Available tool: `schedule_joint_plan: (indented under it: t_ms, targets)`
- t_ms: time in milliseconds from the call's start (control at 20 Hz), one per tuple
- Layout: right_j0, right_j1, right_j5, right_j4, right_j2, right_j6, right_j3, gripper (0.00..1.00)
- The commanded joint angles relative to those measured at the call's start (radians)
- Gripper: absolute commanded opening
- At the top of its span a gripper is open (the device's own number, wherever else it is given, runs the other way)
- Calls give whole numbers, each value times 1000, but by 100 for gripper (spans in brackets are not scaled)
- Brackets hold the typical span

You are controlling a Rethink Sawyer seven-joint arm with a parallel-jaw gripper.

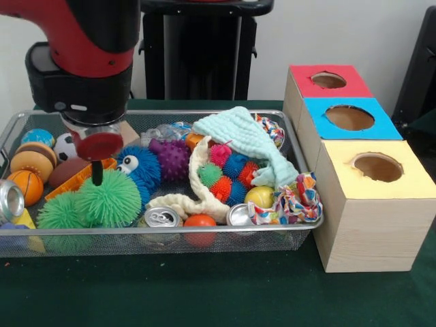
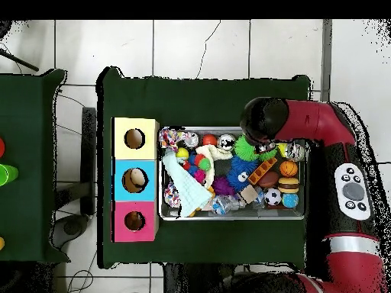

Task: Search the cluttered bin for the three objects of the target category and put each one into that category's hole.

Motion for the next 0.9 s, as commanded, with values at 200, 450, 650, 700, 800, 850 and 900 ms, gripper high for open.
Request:
schedule_joint_plan:
  t_ms: [200, 450, 650, 700, 800, 850, 900]
  targets:
    - [14, -42, 96, 25, -14, 166, -12, 100]
    - [35, -54, 78, 27, -23, 191, 10, 100]
    - [30, -57, 69, 32, -18, 173, 14, 100]
    - [29, -59, 62, 35, -15, 173, 18, 100]
    - [45, -54, 73, 19, -32, 188, -1, 100]
    - [58, -49, 73, -1, -48, 196, -16, 100]
    - [62, -48, 69, -6, -51, 194, -19, 100]
